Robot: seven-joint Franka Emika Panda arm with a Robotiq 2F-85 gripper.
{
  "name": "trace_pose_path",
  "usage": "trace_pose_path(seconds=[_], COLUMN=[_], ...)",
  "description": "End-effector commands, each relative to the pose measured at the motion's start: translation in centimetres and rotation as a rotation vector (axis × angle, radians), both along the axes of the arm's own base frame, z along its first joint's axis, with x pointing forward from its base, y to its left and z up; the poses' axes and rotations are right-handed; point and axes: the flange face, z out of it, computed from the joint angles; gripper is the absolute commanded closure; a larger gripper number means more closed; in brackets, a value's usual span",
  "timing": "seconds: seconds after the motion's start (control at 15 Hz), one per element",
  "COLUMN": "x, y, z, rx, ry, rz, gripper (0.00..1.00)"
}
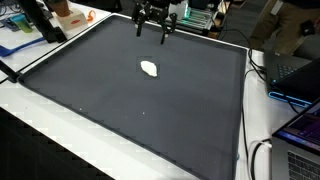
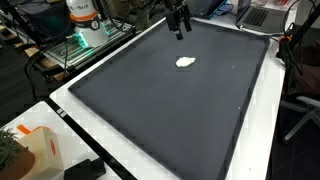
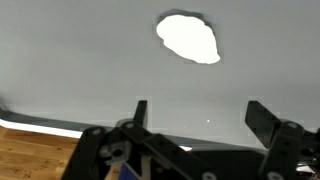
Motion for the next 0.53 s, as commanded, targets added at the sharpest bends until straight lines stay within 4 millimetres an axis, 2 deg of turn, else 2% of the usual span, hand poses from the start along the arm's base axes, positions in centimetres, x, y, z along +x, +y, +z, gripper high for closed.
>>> trace_pose_path(seconds=[0.0, 0.4, 0.47], x=[1.9, 4.2, 3.6], y=[-1.1, -1.6, -1.6], z=[0.4, 0.0, 0.7], rx=[0.018, 0.058, 0.027], ry=[0.071, 0.111, 0.061], rz=[-0.063, -0.070, -0.078], gripper=[0.00, 0.00, 0.00])
